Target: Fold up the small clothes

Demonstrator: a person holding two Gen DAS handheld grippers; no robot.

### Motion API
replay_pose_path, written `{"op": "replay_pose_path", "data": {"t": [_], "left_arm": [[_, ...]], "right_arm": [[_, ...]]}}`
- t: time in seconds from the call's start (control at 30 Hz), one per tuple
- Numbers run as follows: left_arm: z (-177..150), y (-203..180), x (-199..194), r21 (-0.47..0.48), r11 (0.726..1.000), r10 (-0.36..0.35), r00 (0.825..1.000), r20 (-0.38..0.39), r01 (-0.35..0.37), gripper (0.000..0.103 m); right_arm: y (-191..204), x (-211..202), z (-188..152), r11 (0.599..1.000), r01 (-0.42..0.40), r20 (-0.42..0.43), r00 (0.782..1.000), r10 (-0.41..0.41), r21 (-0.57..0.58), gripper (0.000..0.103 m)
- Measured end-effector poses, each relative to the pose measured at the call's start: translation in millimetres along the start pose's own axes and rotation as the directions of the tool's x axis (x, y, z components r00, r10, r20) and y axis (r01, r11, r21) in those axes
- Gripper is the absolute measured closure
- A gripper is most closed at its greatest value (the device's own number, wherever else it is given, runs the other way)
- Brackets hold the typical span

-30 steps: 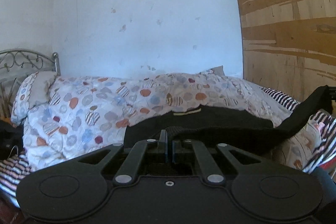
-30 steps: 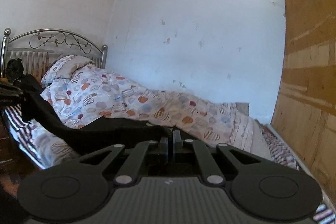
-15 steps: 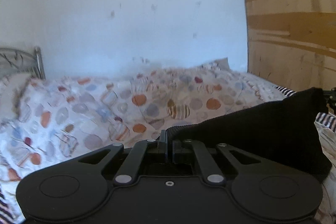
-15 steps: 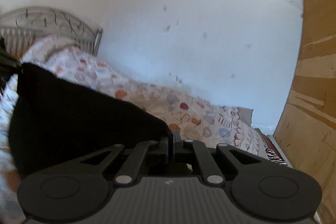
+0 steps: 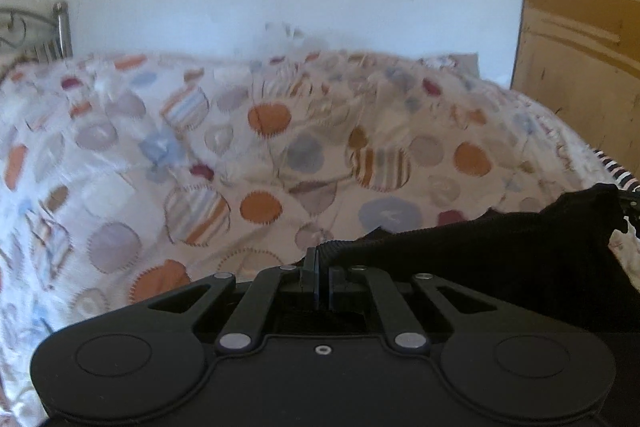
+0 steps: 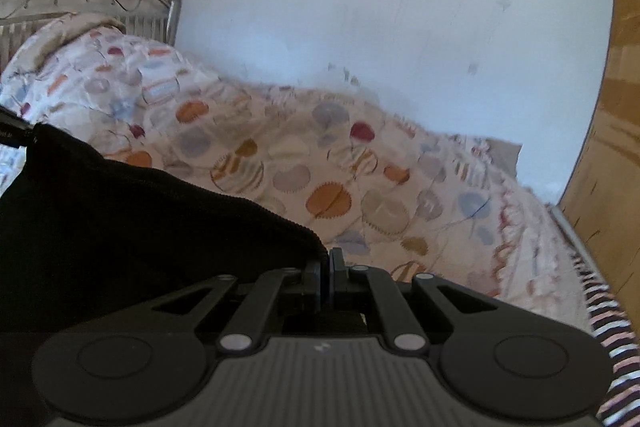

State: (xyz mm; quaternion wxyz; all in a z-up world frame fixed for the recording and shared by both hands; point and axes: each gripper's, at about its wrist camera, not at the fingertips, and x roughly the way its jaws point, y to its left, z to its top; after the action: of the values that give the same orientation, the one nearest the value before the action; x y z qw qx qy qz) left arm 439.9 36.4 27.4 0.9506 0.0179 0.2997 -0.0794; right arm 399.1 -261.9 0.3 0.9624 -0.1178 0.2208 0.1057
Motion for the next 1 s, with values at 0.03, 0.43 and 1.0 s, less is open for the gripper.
{"op": "replay_pose_path", "data": {"t": [0.03,0.43,1.0], "left_arm": [[-0.7,2.0,11.5,-0.003,1.000,0.000,1.000,-0.016,-0.001,0.100],[-10.5,15.0,78.2,-0.071,0.998,-0.008,0.995,-0.104,0.000,0.099],[-7.1,29.2,57.8,-0.150,0.986,0.070,0.997,-0.032,-0.074,0.001]], "right_arm": [[-1.2,11.0,-1.7,1.000,-0.002,-0.013,1.000,0.002,0.005,0.099],[-5.6,62.5,-21.0,0.998,-0.021,-0.081,0.996,0.025,0.051,0.097],[-23.9,47.8,-19.8,0.994,0.002,-0.081,0.997,0.006,0.105,0.003]]}}
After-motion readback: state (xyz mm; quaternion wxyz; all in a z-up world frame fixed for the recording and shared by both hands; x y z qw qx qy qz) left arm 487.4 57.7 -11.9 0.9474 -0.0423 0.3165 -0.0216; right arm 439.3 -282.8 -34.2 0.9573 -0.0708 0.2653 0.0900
